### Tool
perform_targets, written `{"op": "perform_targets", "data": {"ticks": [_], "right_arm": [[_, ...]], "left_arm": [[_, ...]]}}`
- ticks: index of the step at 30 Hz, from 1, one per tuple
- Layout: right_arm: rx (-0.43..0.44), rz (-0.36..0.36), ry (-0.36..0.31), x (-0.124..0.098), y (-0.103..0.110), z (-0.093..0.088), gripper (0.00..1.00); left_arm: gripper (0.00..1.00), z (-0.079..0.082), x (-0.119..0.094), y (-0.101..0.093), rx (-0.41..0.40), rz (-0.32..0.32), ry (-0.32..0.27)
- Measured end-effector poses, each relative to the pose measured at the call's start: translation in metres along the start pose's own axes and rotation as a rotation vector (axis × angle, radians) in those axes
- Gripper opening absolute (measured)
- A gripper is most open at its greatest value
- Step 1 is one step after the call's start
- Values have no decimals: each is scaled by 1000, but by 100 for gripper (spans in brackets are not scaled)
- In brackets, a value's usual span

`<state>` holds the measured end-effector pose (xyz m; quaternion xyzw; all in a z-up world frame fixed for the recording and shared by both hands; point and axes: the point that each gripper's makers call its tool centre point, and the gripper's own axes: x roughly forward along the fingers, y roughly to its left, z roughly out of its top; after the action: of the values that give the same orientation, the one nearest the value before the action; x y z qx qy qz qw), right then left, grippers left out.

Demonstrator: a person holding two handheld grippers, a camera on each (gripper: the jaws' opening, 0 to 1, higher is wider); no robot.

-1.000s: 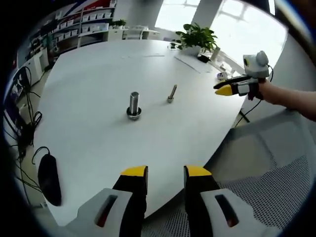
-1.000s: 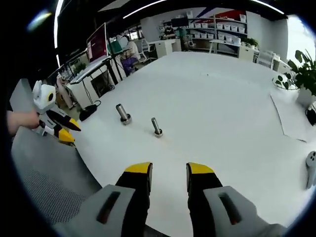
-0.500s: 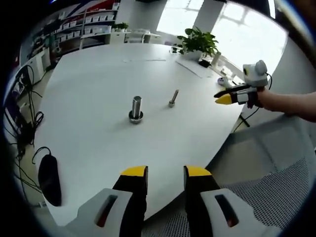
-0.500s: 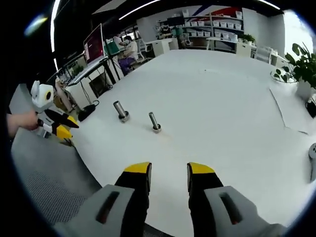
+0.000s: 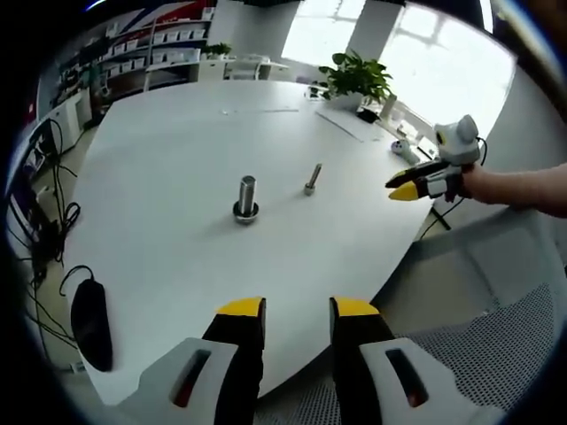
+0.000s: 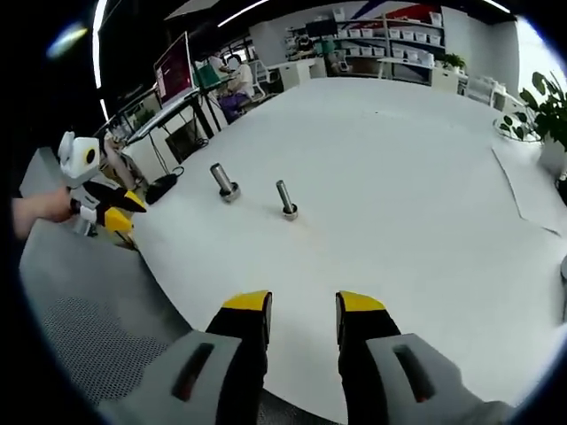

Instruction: Place the washer onto the threaded stud by aligning its center hole with the stud, sliding it down to the base, and recovering from edge contact or off-axis alignment until the washer reaches the visible bottom stop.

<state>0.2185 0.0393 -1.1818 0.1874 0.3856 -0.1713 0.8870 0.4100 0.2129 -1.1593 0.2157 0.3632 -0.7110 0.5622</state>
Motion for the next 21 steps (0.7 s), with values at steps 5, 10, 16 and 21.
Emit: {"op": "perform_targets", "data": {"ticks": [5, 10, 16, 21], "right_arm": [[-2, 8, 6, 1, 1, 0, 31], [-17, 16, 4, -1, 4, 1, 31], [-8, 27, -2, -4, 8, 1, 31], [3, 35, -26, -11, 11, 8, 31]], "left_arm": [[27, 0, -1, -2, 4, 1, 7], [27, 0, 0, 1, -2, 6, -2], [27, 2, -2, -2, -3, 7, -6], [27, 2, -2, 1, -8, 7, -8]]}}
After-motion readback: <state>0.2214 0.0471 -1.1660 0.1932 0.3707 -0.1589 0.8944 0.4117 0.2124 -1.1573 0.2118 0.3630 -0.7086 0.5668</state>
